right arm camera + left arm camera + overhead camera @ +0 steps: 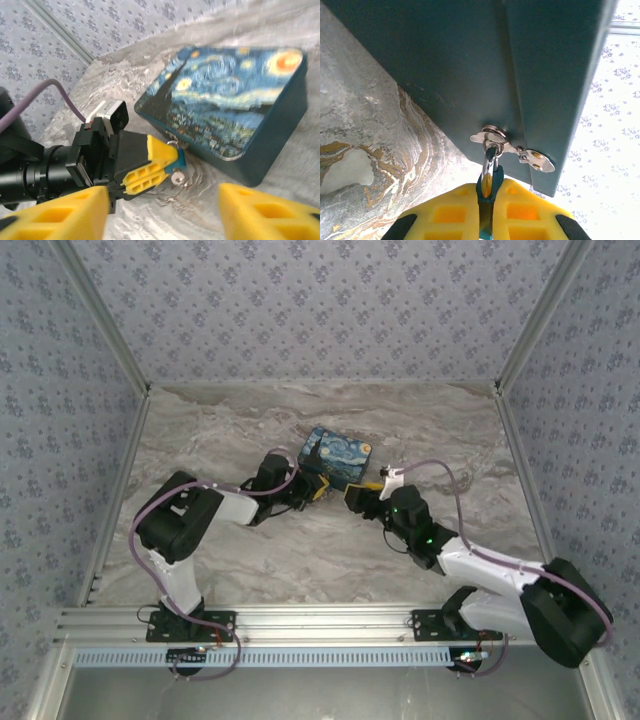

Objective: Unlock the padlock with the key

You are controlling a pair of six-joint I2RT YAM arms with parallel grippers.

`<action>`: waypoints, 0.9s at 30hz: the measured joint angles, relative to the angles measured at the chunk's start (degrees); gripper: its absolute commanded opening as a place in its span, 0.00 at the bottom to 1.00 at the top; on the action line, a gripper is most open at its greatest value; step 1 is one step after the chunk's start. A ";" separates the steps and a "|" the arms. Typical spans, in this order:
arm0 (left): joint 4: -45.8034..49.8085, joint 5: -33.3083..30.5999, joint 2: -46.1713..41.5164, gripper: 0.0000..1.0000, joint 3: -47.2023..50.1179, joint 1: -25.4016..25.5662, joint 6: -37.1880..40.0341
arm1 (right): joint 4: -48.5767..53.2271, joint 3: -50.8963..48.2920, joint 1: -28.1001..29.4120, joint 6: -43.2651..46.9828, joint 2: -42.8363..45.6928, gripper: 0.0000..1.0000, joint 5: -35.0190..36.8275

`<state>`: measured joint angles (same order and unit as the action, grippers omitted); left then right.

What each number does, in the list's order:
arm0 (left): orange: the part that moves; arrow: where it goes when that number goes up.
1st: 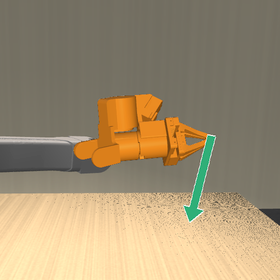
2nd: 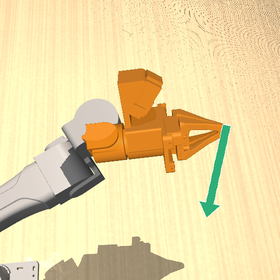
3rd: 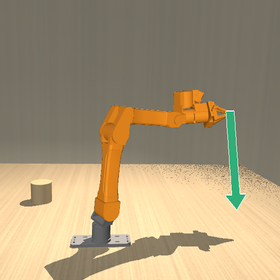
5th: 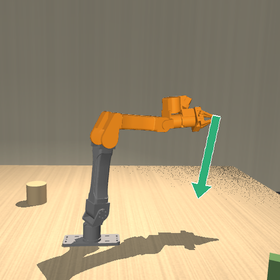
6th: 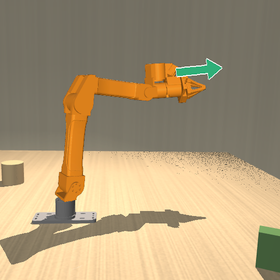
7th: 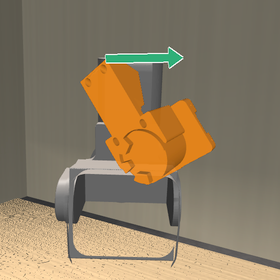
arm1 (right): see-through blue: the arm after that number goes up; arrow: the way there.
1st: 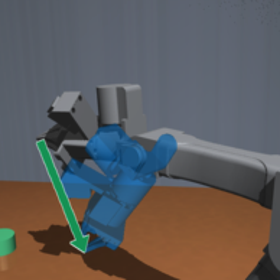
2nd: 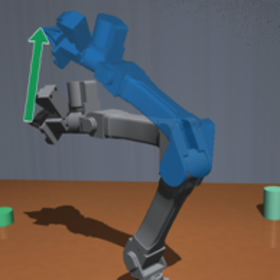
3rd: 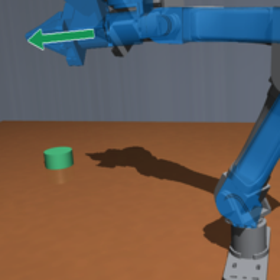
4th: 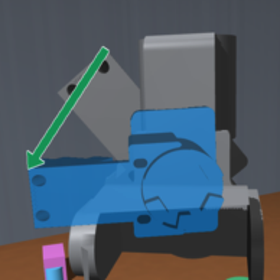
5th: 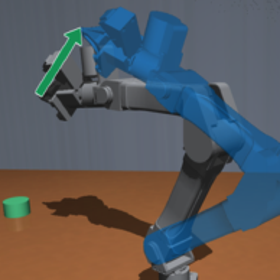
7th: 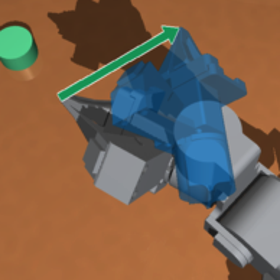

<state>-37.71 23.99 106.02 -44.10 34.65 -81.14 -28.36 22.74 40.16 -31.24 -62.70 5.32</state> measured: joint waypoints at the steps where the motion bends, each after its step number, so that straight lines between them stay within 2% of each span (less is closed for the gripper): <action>1: 0.15 -0.04 -0.13 0.00 -0.04 0.04 -0.44 | 0.59 0.00 0.00 2.73 1.49 0.76 0.02; 7: 1.07 -0.04 -0.42 0.00 -0.11 0.24 -4.39 | 5.53 0.24 0.44 19.08 6.78 0.78 -2.99; 10: 2.05 0.04 -0.70 0.00 -0.13 0.24 -7.63 | 9.94 1.86 1.66 26.69 7.30 0.78 -2.25; 15: 3.26 1.40 -0.70 0.00 -1.31 0.28 -13.27 | 12.04 3.21 8.31 39.41 5.03 0.77 7.15; 20: 3.32 2.60 -0.70 0.00 -1.60 0.37 -17.84 | 11.50 3.98 16.17 52.68 -3.54 0.76 18.95; 27: 3.72 3.26 -0.79 0.00 -1.60 0.55 -20.59 | 11.47 4.83 16.59 63.19 -10.12 0.66 23.58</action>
<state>-34.00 27.24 105.23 -45.69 35.20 -101.73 -16.88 27.57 56.75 31.94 -72.82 28.91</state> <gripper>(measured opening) 0.079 0.680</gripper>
